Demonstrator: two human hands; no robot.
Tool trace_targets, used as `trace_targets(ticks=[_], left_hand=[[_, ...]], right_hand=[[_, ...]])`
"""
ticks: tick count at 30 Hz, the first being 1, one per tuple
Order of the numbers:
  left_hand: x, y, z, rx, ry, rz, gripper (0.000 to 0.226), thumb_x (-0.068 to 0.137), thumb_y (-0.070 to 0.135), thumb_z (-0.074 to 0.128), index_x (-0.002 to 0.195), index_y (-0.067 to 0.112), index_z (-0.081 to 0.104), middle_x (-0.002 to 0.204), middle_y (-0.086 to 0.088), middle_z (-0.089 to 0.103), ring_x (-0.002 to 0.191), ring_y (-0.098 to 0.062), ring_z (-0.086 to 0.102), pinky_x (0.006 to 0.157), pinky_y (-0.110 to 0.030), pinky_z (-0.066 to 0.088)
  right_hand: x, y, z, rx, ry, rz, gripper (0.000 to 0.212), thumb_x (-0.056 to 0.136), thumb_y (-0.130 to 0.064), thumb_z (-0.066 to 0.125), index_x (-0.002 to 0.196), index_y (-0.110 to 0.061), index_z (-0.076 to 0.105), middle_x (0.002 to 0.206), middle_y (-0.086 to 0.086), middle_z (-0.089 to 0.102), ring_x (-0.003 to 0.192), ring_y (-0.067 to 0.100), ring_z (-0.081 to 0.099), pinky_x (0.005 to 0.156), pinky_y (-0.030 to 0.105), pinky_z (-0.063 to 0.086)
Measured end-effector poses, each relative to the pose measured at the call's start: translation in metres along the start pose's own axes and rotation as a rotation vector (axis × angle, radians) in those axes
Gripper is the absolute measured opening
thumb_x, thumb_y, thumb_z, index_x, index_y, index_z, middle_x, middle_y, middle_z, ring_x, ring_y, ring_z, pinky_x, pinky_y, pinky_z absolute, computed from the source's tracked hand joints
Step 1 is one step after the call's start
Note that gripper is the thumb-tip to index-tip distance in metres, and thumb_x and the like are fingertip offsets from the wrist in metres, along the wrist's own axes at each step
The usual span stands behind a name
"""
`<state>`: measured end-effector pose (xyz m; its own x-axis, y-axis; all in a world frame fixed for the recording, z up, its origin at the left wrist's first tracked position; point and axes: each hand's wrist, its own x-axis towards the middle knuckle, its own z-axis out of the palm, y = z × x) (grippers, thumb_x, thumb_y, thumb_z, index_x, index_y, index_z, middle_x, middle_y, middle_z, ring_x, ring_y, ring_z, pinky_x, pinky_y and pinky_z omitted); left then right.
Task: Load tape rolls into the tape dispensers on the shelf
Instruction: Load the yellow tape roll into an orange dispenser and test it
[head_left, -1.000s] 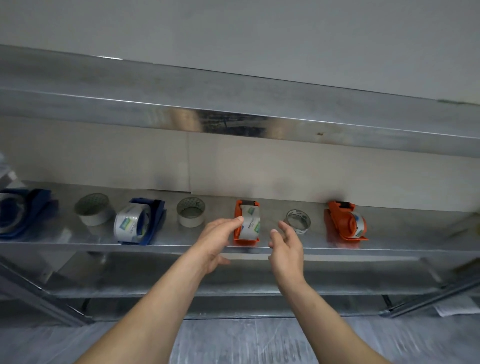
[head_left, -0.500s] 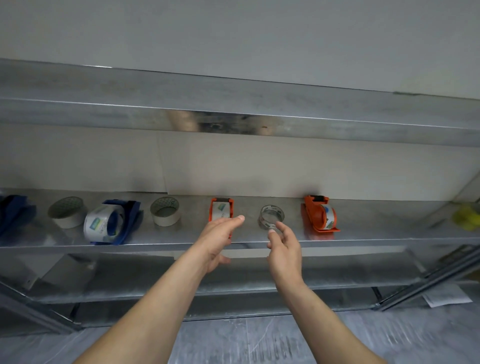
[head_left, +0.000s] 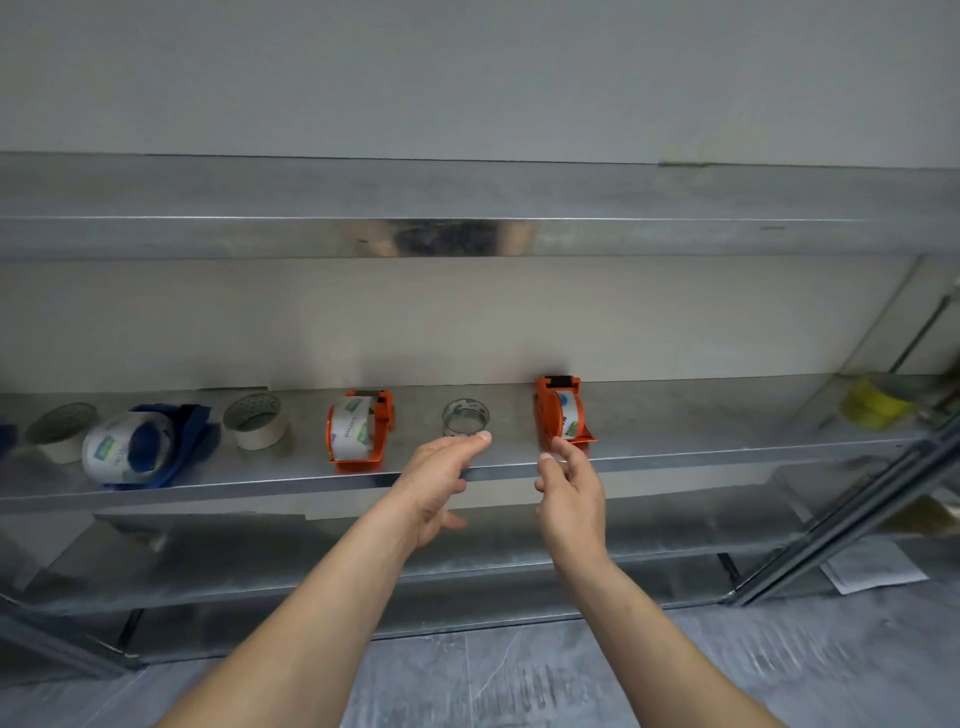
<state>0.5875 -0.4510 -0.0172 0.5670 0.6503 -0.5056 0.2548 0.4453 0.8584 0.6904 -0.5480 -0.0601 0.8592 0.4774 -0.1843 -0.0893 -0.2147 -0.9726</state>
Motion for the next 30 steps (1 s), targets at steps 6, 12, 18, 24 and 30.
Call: trace_targets(ticks=[6,12,18,24,30], left_hand=[[-0.008,-0.005,0.042,0.006,-0.011,0.009,0.042,0.086,0.048,0.066,0.12,0.027,0.053,0.144,-0.007,0.047,0.134,-0.03,0.042,0.1,-0.06,0.039],[-0.005,-0.007,0.067,0.039,-0.049,0.01,0.038,0.086,0.048,0.066,0.115,0.028,0.052,0.143,-0.006,0.048,0.133,-0.029,0.043,0.102,-0.06,0.041],[0.009,-0.002,0.078,0.036,-0.109,0.018,0.036,0.086,0.047,0.066,0.113,0.028,0.053,0.144,-0.006,0.048,0.133,-0.029,0.043,0.1,-0.058,0.041],[0.022,0.0,0.077,0.031,-0.149,0.03,0.028,0.088,0.045,0.065,0.108,0.028,0.056,0.142,-0.006,0.049,0.133,-0.03,0.043,0.102,-0.06,0.04],[0.032,0.001,0.075,0.038,-0.138,0.018,0.023,0.087,0.045,0.067,0.101,0.03,0.057,0.137,-0.005,0.052,0.132,-0.03,0.044,0.102,-0.06,0.04]], right_hand=[[0.007,0.005,-0.038,0.023,0.018,-0.003,0.029,0.094,-0.032,0.055,0.122,-0.034,0.061,0.097,-0.006,0.065,0.096,0.015,0.062,0.094,0.054,0.052],[0.013,0.003,-0.064,0.039,0.05,0.01,0.023,0.097,-0.029,0.054,0.116,-0.041,0.056,0.107,-0.005,0.064,0.1,0.014,0.061,0.096,0.052,0.051],[0.021,0.003,-0.076,0.032,0.099,0.008,0.032,0.098,-0.03,0.054,0.13,-0.03,0.056,0.106,-0.003,0.064,0.098,0.014,0.061,0.096,0.051,0.052],[0.029,0.004,-0.071,0.018,0.145,0.017,0.034,0.097,-0.028,0.054,0.131,-0.028,0.056,0.105,-0.006,0.064,0.098,0.014,0.062,0.097,0.051,0.051],[0.039,0.005,-0.066,0.029,0.153,0.018,0.034,0.098,-0.027,0.054,0.132,-0.028,0.056,0.105,-0.006,0.065,0.098,0.013,0.062,0.097,0.051,0.052]])
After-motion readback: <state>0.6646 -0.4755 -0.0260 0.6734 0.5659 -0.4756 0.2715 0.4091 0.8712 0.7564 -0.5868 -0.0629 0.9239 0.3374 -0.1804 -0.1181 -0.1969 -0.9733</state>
